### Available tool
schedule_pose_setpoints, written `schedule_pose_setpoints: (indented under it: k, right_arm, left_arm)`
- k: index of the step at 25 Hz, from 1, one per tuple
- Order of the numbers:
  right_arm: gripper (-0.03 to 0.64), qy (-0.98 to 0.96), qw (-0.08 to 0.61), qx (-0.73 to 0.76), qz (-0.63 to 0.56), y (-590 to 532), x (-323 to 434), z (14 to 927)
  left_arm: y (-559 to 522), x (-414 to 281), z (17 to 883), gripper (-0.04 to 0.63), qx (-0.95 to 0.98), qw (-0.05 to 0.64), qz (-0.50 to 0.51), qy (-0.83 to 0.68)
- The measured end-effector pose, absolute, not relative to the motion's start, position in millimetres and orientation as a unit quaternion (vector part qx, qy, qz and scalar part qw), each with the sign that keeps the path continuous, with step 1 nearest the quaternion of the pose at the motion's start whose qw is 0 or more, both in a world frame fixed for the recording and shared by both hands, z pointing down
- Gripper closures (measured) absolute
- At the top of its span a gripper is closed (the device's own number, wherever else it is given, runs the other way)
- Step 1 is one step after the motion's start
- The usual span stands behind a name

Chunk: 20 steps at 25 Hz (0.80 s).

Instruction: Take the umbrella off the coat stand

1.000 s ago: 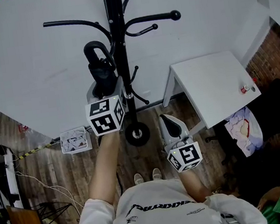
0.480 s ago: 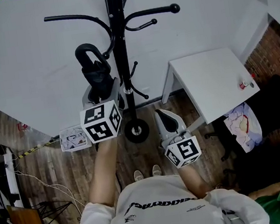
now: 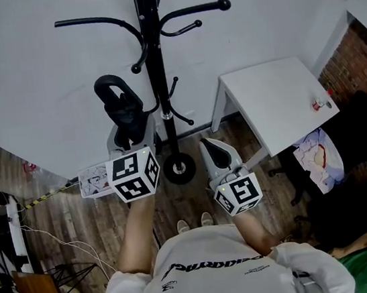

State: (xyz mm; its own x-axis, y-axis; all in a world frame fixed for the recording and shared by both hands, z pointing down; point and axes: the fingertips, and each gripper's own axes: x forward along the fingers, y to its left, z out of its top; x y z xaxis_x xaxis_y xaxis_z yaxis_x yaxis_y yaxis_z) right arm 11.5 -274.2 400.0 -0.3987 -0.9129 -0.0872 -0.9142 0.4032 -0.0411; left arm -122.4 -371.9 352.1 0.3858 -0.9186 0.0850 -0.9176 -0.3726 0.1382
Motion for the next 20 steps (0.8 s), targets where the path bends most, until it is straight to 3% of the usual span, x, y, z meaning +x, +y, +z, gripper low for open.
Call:
schedule_pose_setpoints:
  k: [20]
  right_arm:
    - [0.618, 0.837, 0.042, -0.546, 0.013, -262.4, 11.5, 402.2]
  left_arm:
    - [-319.3, -106.6, 390.7, 0.331, 0.832, 0.083, -0.018, -0.548]
